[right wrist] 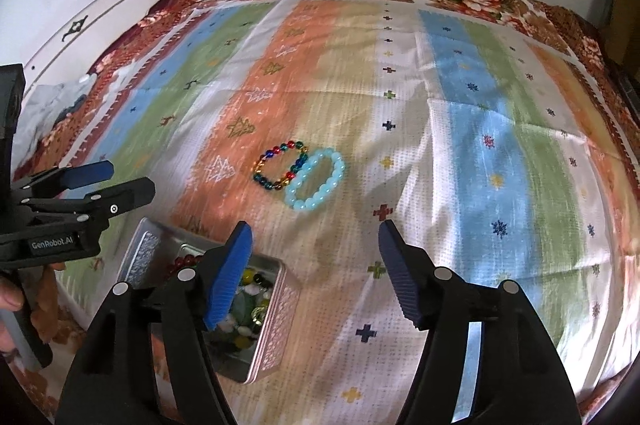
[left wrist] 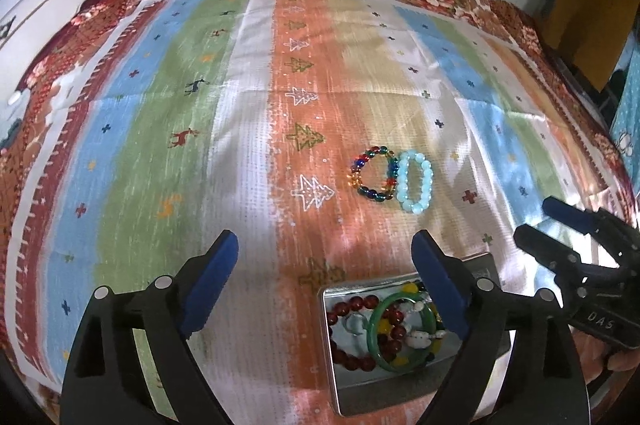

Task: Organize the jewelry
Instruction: 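Move both open tools toward the multicolour and light-blue bead bracelets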

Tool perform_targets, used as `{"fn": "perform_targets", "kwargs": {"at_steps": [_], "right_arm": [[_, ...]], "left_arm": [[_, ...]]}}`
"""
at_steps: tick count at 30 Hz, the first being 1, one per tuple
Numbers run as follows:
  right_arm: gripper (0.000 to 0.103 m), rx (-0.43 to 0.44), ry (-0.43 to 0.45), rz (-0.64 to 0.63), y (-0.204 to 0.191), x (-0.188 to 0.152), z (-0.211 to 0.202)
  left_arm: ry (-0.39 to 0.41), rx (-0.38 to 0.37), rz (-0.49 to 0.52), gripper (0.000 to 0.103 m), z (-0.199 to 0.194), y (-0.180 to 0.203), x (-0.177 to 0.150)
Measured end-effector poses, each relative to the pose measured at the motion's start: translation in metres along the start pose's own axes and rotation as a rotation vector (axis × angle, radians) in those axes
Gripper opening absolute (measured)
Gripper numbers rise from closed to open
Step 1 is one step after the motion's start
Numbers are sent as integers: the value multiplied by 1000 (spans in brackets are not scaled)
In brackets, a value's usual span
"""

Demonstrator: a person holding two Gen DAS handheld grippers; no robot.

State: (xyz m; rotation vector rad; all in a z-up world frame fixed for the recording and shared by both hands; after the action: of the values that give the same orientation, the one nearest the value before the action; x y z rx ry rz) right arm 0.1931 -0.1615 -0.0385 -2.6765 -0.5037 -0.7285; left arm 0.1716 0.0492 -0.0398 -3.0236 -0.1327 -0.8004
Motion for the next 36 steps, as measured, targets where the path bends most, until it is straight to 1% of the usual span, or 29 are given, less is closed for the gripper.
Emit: {"fn": "perform_targets", "kwargs": {"at_steps": [5,8,10,13,18,21,28,36], "right_arm": [[68,-17,-11,3,6,6,10],[69,1,-19,17,6,8,12],[70,0,-20,5,4,10,14],[70,-20,-26,-7,6,13,21],[70,-39,-43,8,17,18,36],[70,-32,-50,23,20,21,42],[70,-36,-36,34,23,30,53],[70,-50,-70,39,33,32,73]], "left_arm": [[2,-8,27,88,7,3,8],[1,-16,47,88,13,5,14],[0,-16,65,88,19,7,19],[-12,-11,89,88,29,9,25],[-28,-32,114,88,40,13,32],[-33,-34,129,88,47,16,36],[-59,-44,169,88,62,23,43],[-83,-56,204,88,76,29,50]]}}
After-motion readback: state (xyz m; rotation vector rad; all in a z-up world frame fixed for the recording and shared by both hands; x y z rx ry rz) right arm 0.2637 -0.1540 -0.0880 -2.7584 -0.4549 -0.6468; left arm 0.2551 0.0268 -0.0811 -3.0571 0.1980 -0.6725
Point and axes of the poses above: each gripper's, at about its wrist camera, not at the fingertips, and z roughly the way its jaws point, y to its right, x to its top, the point moved 2 cm from there along z, roughly the way its jaws point, and after that the axes turned 9 degrees about x, right-handed, at the moved point
